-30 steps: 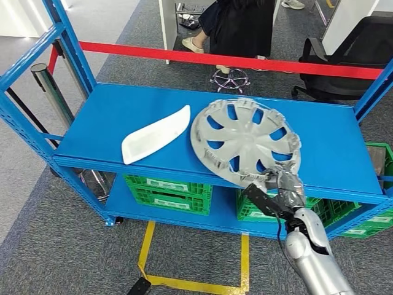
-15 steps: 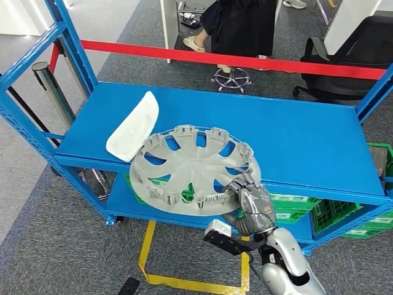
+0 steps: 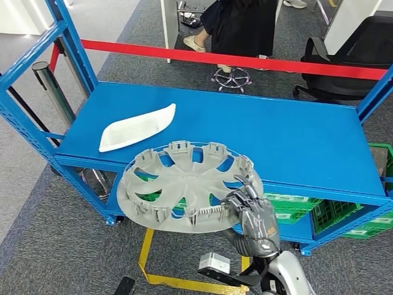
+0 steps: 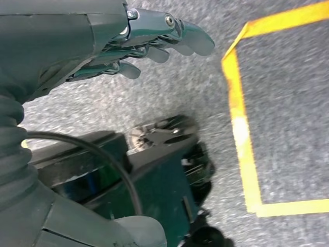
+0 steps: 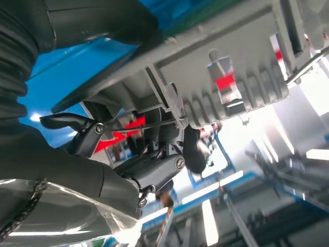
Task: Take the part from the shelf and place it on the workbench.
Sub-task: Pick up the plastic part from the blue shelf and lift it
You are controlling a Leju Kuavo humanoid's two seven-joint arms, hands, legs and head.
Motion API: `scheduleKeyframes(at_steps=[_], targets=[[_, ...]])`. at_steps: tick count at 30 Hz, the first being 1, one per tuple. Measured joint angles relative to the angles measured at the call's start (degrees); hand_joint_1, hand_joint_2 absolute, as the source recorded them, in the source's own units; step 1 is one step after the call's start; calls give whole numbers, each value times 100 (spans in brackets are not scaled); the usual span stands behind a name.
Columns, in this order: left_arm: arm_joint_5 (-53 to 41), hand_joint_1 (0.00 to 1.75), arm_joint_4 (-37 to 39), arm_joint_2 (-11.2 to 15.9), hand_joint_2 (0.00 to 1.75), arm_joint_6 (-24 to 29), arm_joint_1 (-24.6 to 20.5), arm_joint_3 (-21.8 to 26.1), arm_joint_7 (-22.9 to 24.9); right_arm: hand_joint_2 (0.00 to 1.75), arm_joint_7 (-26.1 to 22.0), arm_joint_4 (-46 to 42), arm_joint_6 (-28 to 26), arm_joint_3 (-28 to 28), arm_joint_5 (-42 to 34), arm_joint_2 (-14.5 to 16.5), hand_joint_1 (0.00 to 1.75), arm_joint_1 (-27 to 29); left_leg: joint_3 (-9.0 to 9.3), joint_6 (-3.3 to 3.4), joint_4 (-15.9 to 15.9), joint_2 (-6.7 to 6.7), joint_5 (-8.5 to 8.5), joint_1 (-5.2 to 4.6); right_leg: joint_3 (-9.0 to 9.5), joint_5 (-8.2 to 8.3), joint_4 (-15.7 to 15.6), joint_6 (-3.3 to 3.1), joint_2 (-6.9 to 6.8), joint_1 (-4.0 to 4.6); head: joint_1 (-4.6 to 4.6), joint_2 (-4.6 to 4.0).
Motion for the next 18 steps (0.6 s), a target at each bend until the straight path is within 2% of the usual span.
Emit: scheduleKeyframes(at_steps=[8,10,12,14,16,17,18], targets=[[-57,0,0,2,175,131,-2,121,-265,175,-380,-551,-1136,111,44,-7,175,677,-10,42,6,0,-19,-31,9,19,-44,39,1,-22,-2,0],[-94,0,1,3,175,168,6,133,-265,175,-515,-652,-1319,145,-19,-3,175,758,-14,77,10,-2,-3,-42,20,47,-68,82,3,-33,-2,0],[-119,0,2,2,175,194,13,143,-260,175,-821,-791,-1417,136,-113,29,175,833,-11,141,-33,4,48,-32,7,28,-61,119,4,-41,-1,0],[-134,0,2,1,175,205,16,148,-253,175,-1237,-918,-1431,54,-274,115,175,894,-12,205,-92,17,102,-12,-140,-243,252,94,0,-23,11,0],[-152,0,2,-2,175,205,23,150,-251,175,-1548,-964,-1433,-67,-448,223,175,951,-40,240,-103,24,131,-23,-451,-672,996,43,-4,19,19,0],[-161,0,3,-3,175,205,28,151,-250,175,-1659,-974,-1433,-125,-524,277,175,986,-58,252,-101,24,143,-39,-592,-811,1351,21,-4,42,19,0],[-172,0,4,-3,175,204,34,152,-250,175,-1757,-975,-1433,-181,-600,331,175,1030,-75,260,-99,23,155,-59,-662,-848,1553,-5,-4,66,17,0]])
